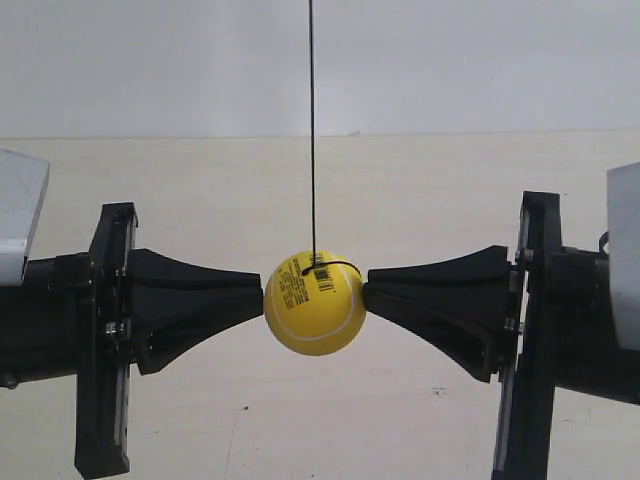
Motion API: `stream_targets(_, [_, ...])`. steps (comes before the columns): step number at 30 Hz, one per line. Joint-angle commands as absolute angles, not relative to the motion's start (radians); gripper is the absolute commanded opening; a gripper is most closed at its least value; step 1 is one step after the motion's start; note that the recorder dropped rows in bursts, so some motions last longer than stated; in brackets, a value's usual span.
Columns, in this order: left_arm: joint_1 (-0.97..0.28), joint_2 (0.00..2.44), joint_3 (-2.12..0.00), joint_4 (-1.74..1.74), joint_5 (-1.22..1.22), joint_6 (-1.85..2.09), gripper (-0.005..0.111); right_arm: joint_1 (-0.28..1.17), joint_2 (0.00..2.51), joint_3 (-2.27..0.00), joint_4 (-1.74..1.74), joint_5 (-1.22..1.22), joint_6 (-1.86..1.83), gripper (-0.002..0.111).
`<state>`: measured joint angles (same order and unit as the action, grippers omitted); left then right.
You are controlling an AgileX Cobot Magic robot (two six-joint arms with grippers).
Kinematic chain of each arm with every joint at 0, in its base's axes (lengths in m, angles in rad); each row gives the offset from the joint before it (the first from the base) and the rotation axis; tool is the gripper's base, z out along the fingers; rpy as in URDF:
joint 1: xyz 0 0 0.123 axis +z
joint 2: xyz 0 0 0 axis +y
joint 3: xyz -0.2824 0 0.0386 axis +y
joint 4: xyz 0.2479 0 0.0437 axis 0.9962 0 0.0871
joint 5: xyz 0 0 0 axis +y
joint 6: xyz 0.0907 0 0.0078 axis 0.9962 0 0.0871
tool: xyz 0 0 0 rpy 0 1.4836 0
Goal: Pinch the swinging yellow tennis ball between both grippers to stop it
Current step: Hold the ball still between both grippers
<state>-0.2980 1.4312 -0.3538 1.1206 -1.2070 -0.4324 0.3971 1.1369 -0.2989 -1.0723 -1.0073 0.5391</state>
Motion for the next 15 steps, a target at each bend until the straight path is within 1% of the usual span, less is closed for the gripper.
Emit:
stream_targets(1, [-0.304,1.432,-0.356,1.125,-1.221,-0.449,0.005,0.400,1.129,-0.303,-1.080,-1.013,0.544,0.000])
stream_targets(15, [-0.304,1.432,-0.356,1.178,-1.221,-0.478,0.005,0.400,1.129,-0.303,-1.122,-1.012,0.575,0.000])
